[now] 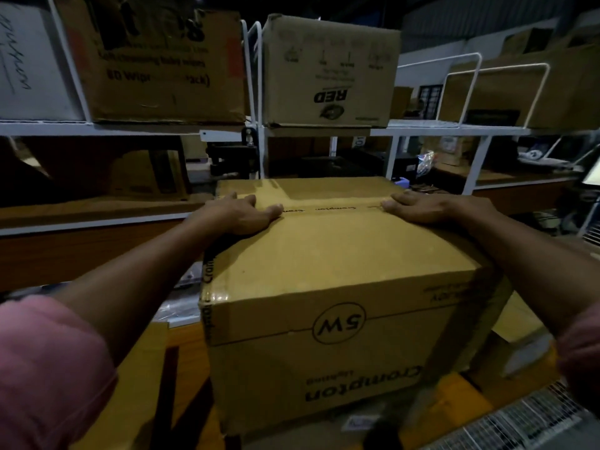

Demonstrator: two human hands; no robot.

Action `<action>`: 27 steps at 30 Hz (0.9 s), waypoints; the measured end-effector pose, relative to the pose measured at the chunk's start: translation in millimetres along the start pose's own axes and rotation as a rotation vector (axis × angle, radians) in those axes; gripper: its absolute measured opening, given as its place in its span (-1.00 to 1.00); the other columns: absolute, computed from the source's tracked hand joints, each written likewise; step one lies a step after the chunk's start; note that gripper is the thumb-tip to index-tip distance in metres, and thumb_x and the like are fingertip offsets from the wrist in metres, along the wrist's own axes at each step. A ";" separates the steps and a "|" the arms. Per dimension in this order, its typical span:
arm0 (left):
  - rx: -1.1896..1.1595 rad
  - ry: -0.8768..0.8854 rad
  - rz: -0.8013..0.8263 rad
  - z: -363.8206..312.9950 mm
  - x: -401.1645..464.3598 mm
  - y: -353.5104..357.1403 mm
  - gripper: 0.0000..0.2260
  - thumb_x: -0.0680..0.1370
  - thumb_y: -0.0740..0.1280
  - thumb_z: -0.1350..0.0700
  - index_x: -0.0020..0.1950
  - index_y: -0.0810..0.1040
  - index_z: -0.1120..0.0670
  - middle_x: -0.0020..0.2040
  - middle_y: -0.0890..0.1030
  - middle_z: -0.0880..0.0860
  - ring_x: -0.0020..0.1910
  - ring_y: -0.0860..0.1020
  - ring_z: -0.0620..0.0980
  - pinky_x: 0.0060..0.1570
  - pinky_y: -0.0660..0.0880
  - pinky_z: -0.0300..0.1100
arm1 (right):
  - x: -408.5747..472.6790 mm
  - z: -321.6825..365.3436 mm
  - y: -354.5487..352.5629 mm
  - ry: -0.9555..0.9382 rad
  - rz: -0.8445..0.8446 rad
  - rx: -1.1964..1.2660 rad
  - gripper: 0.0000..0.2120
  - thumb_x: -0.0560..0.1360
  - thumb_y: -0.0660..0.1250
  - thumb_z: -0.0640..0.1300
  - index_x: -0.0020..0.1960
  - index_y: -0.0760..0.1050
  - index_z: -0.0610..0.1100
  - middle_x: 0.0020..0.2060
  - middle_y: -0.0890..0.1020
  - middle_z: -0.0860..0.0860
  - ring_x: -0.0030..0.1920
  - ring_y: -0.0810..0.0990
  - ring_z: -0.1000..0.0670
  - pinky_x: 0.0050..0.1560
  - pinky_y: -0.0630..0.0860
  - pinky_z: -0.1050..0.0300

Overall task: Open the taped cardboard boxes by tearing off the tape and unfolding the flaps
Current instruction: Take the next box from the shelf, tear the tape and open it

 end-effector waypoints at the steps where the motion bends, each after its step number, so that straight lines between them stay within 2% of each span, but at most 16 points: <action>1: -0.001 -0.004 -0.005 -1.1 0.1 -1.5 -0.13 0.48 -0.04 -0.57 0.66 0.11 -0.10 0.68 0.03 0.16 0.61 0.08 0.31 0.53 0.12 0.30 | 2.9 -2.5 0.2 -0.018 -0.014 0.017 0.15 0.19 -0.19 0.76 0.65 -0.06 0.18 0.66 -0.05 0.00 0.63 -0.01 -0.18 0.56 -0.03 -0.35; 4: -0.039 0.044 -0.047 -5.4 -6.3 -6.1 -0.19 0.54 0.05 -0.51 0.61 0.26 0.00 0.60 0.27 0.20 0.52 0.30 0.26 0.44 0.32 0.19 | 5.2 -3.2 4.3 -0.075 -0.109 0.086 0.12 0.25 -0.15 0.71 0.65 0.05 0.10 0.65 0.06 -0.05 0.61 0.09 -0.19 0.53 0.08 -0.28; 6: -0.095 0.071 -0.089 -6.3 -17.3 -11.4 -0.27 0.57 0.14 -0.44 0.54 0.36 0.04 0.47 0.43 0.19 0.36 0.45 0.19 0.21 0.44 0.04 | -0.1 -5.1 4.0 -0.090 -0.169 0.124 0.06 0.31 -0.06 0.68 0.64 0.11 0.09 0.64 0.11 -0.07 0.59 0.13 -0.22 0.50 0.14 -0.27; 7: -0.107 0.081 -0.112 -6.4 -24.9 -15.3 -0.31 0.57 0.17 -0.42 0.50 0.40 0.05 0.41 0.48 0.18 0.24 0.49 0.15 0.08 0.44 0.00 | -4.9 -6.5 2.8 -0.096 -0.194 0.144 0.00 0.36 -0.01 0.64 0.63 0.14 0.08 0.64 0.12 -0.07 0.59 0.14 -0.24 0.49 0.16 -0.27; 9: -0.073 0.111 -0.172 -6.4 -39.6 -25.9 -0.33 0.56 0.19 -0.42 0.46 0.43 0.05 0.34 0.51 0.16 0.12 0.49 0.10 -0.02 0.42 -0.02 | -20.6 -9.9 -2.5 -0.110 -0.260 0.169 -0.08 0.40 0.03 0.56 0.61 0.19 0.08 0.64 0.10 -0.07 0.59 0.13 -0.26 0.50 0.17 -0.30; 13: -0.059 0.192 -0.392 -5.8 -71.3 -58.6 -0.29 0.53 0.20 -0.46 0.48 0.41 0.02 0.50 0.36 0.17 0.26 0.49 0.22 0.02 0.47 0.09 | -64.4 -15.6 -21.5 -0.159 -0.498 0.215 -0.13 0.43 0.07 0.58 0.58 0.26 0.10 0.64 0.12 -0.02 0.58 0.14 -0.25 0.48 0.17 -0.38; 16: -0.102 0.218 -0.572 0.9 -97.0 -80.6 -0.22 0.51 0.20 -0.47 0.61 0.22 -0.08 0.66 0.09 0.09 0.43 0.40 0.32 0.18 0.50 0.23 | -103.5 -11.4 -38.6 -0.221 -0.730 0.285 -0.19 0.46 0.12 0.49 0.57 0.27 0.06 0.62 0.17 -0.01 0.57 0.20 -0.21 0.47 0.21 -0.35; 19: -0.140 0.277 -0.766 10.5 -118.8 -91.8 -0.18 0.49 0.22 -0.48 0.63 0.16 -0.08 0.69 -0.01 0.07 0.39 0.41 0.38 0.17 0.50 0.24 | -131.1 -4.7 -40.2 -0.302 -0.930 0.373 -0.20 0.47 0.21 0.42 0.59 0.24 0.02 0.64 0.13 0.01 0.59 0.17 -0.16 0.49 0.24 -0.32; 22: -0.132 0.343 -0.866 20.1 -132.3 -81.8 -0.08 0.45 0.23 -0.50 0.66 0.06 -0.05 0.69 -0.15 0.07 0.39 0.38 0.42 0.18 0.51 0.27 | -139.1 1.4 -23.6 -0.334 -0.991 0.446 -0.18 0.46 0.30 0.38 0.60 0.18 0.07 0.64 0.02 0.11 0.62 0.05 -0.11 0.49 0.21 -0.32; 24: -0.126 0.389 -0.849 27.7 -136.1 -60.9 0.00 0.41 0.27 -0.50 0.68 -0.05 -0.06 0.67 -0.29 0.04 0.48 0.24 0.48 0.22 0.49 0.36 | -139.2 7.0 -1.6 -0.338 -0.985 0.488 -0.13 0.44 0.38 0.36 0.60 0.17 0.04 0.63 -0.04 0.13 0.63 -0.02 -0.09 0.50 0.20 -0.35; 27: -0.136 0.400 -0.790 41.7 -140.2 -19.8 0.07 0.38 0.37 -0.44 0.69 -0.14 -0.09 0.63 -0.40 0.02 0.53 0.08 0.51 0.09 0.55 0.42 | -135.0 17.1 44.2 -0.314 -0.950 0.503 -0.04 0.37 0.43 0.31 0.62 0.14 0.01 0.62 -0.12 0.06 0.63 -0.11 -0.09 0.51 0.18 -0.40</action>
Point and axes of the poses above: each hand's wrist, its own x-axis towards the middle knuckle, its own y-axis out of the palm, z = x × y, the point moved 6 cm from there along x, towards the middle knuckle
